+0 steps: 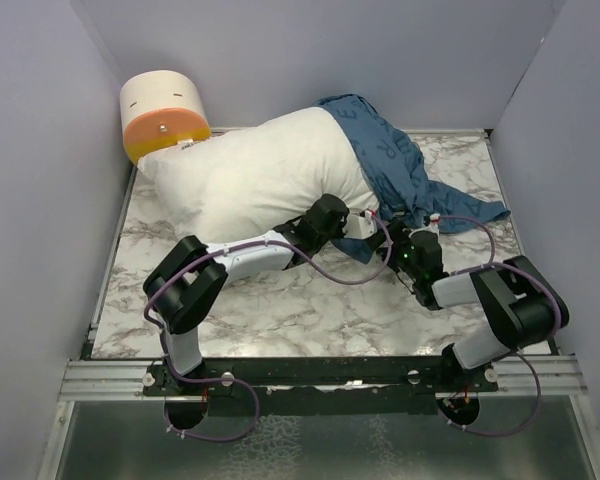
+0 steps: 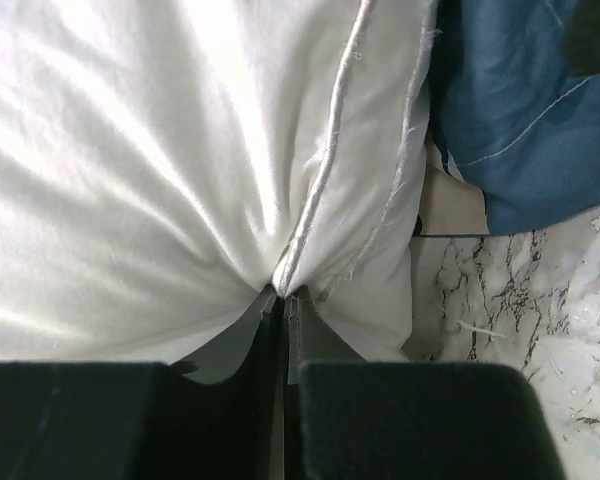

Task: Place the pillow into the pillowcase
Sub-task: Stuff the pillow into the pillowcase.

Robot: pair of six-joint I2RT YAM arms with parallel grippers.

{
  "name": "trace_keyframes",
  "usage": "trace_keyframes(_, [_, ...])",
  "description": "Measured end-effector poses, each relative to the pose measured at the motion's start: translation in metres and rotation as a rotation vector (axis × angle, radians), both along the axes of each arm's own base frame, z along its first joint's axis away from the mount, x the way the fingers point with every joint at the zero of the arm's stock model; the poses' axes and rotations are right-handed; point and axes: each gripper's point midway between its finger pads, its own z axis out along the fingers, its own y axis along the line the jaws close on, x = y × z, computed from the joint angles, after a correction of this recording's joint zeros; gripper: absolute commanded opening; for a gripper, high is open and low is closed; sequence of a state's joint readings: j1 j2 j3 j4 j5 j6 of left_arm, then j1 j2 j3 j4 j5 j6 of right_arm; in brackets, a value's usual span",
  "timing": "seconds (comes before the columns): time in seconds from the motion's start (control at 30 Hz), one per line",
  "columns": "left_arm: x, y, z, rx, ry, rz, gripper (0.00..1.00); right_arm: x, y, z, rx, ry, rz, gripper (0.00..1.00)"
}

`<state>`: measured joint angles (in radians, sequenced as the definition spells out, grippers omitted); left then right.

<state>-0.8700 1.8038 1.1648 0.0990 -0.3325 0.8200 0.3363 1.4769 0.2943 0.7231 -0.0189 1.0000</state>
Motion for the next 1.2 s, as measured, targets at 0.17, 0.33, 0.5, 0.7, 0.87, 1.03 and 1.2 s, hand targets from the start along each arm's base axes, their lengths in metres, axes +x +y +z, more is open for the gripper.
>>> trace_keyframes(0.17, [0.003,0.001,-0.004,-0.071,0.071,-0.001,0.0,0.027,0.011,0.0,0.048,-0.059,-0.007,0.73])
trace_keyframes(0.33, [0.002,0.002,-0.002,-0.15,0.144,-0.01,0.0,0.043,0.016,-0.005,0.057,-0.09,0.005,0.08])
trace_keyframes(0.5, [0.008,0.005,0.01,-0.235,0.207,0.013,0.0,0.029,0.021,0.013,0.081,-0.163,0.102,0.01])
trace_keyframes(0.7, [0.034,0.006,0.05,-0.388,0.273,0.097,0.0,-0.02,0.042,0.11,0.062,-0.477,0.324,0.01])
trace_keyframes(0.87, [0.058,-0.017,0.065,-0.516,0.362,0.137,0.0,-0.045,0.08,0.156,-0.035,-0.622,0.488,0.01])
trace_keyframes(1.03, [0.048,-0.043,0.053,-0.621,0.527,0.107,0.0,-0.02,0.11,0.11,-0.075,-0.461,0.574,0.01])
trace_keyframes(1.2, [0.013,-0.051,0.032,-0.674,0.713,0.074,0.0,-0.019,0.109,0.02,-0.083,-0.194,0.574,0.01])
